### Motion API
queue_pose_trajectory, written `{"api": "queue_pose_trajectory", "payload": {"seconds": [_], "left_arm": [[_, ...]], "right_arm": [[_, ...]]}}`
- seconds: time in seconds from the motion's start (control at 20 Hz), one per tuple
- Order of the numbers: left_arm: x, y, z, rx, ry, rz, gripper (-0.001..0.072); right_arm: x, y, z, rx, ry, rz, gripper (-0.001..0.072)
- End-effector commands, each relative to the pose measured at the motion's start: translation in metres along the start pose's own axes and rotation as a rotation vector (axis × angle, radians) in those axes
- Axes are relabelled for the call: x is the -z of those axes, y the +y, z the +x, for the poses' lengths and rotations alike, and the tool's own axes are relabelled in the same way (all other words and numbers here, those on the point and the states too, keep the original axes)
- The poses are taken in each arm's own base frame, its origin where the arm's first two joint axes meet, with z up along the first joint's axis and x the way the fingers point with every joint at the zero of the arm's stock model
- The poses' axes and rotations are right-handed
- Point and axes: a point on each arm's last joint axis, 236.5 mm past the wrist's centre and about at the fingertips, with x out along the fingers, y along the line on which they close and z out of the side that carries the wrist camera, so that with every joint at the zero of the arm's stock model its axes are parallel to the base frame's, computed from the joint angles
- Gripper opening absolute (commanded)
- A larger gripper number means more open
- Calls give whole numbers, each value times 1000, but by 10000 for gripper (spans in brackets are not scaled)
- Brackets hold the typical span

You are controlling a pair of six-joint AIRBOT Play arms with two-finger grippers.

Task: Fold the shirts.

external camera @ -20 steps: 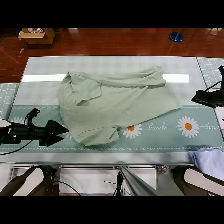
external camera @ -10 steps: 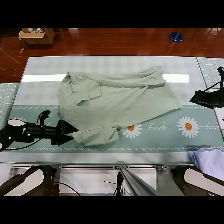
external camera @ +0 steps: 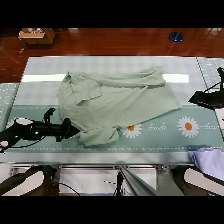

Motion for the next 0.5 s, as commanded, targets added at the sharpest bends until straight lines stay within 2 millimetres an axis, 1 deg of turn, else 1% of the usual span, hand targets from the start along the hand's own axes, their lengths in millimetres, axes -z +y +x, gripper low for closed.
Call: {"api": "queue_pose_trajectory", "payload": {"seconds": [0.0, 0.05, 0.1, 0.15, 0.25, 0.35, 0.45], "left_arm": [[5, -2, 1, 6, 22, 15, 16], [5, -1, 1, 5, 22, 16, 17], [5, -1, 1, 5, 22, 16, 17], [5, -2, 1, 6, 22, 30, 16], [5, -2, 1, 6, 21, 38, 17], [5, -2, 1, 6, 22, 38, 17], [5, -2, 1, 6, 22, 38, 17]], "right_arm": [[3, -17, 1, -22, 9, 90, 579], [5, -24, 2, -57, 14, 157, 579], [5, -26, 4, -110, 14, 219, 577], [2, -21, 5, -191, 10, 273, 576], [-6, -4, 8, -336, 3, 334, 578], [-12, 6, 20, -409, 13, 385, 581], [-12, 12, 34, -449, 42, 423, 581]]}}
